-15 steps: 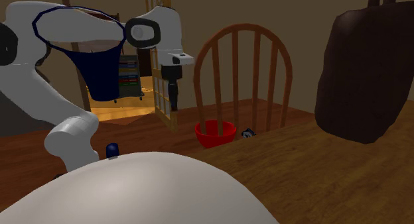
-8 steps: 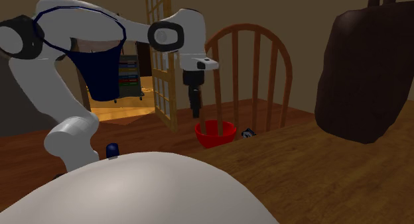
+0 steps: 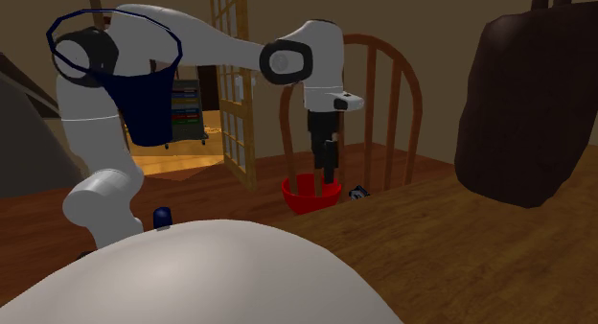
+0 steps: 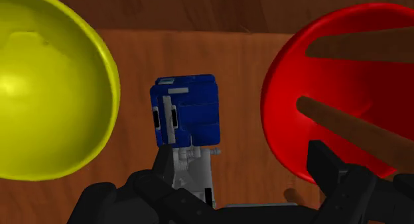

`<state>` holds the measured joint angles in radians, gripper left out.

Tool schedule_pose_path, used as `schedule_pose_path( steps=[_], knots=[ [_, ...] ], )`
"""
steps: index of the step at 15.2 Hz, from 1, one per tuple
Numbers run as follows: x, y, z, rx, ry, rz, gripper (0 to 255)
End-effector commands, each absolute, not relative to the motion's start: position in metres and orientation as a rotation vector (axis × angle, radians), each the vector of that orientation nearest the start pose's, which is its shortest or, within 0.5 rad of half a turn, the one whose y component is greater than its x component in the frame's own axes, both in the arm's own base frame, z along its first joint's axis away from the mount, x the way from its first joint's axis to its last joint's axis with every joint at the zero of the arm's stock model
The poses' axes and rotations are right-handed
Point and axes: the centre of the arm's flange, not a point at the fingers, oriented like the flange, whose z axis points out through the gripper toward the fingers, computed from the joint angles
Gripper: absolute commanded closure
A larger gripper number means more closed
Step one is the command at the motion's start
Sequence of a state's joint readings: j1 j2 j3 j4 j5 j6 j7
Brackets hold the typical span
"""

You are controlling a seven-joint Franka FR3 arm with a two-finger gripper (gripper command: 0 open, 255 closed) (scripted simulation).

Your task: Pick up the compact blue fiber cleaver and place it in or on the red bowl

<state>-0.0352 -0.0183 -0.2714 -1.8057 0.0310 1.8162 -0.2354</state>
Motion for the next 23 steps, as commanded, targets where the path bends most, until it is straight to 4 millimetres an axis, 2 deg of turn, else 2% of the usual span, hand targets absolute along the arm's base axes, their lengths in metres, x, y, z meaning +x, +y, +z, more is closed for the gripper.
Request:
schedule_pose_path(
  steps=[1,6,7,14,22,23],
  knots=[
    [0.555,-0.181,0.541,-3.118,0.121,-0.067,0],
    [0.61,-0.215,0.531,-3.128,0.121,-0.074,0],
    [0.612,-0.216,0.531,-3.128,0.121,-0.075,0],
    [0.613,-0.216,0.491,-3.128,0.121,-0.075,0],
    [0.613,-0.216,0.491,-3.128,0.121,-0.075,0],
    [0.613,-0.216,0.491,-3.128,0.121,-0.075,255]
  ],
)
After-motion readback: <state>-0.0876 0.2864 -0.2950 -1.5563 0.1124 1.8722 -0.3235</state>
